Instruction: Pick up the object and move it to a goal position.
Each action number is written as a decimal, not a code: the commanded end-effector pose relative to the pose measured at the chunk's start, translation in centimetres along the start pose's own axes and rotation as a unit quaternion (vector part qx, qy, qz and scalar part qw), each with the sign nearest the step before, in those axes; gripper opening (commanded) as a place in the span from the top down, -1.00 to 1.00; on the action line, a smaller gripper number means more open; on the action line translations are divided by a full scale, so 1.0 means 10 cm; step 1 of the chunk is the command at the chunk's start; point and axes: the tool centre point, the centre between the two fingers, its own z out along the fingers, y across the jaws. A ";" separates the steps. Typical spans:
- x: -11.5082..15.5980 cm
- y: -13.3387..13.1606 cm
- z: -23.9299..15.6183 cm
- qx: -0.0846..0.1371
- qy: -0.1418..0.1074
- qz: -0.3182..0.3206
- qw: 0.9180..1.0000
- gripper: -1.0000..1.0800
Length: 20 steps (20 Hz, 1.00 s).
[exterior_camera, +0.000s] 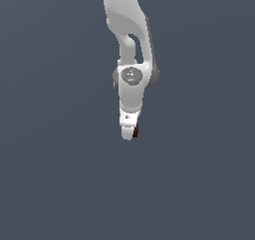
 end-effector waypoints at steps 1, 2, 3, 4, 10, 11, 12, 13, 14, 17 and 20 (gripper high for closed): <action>0.01 -0.02 0.02 0.000 0.001 -0.018 1.000 -0.92; 0.02 -0.02 0.02 0.000 0.002 -0.023 1.000 -0.92; 0.02 -0.03 0.03 0.000 0.002 -0.028 1.000 -0.92; 0.02 -0.03 0.03 0.000 0.002 -0.031 1.000 -0.92; 0.03 -0.03 0.04 0.000 0.002 -0.035 0.999 -0.92; 0.03 -0.03 0.05 0.000 0.002 -0.035 0.999 -0.92; 0.02 -0.03 0.06 0.000 0.002 -0.035 0.999 -0.92; 0.03 -0.04 0.09 0.000 0.002 -0.035 0.999 -0.92; 0.03 -0.04 0.12 0.000 0.002 -0.035 0.999 -0.92; 0.03 -0.04 0.24 0.000 0.002 -0.036 0.999 -0.92; 0.03 -0.05 0.39 0.000 0.002 -0.037 0.999 -0.92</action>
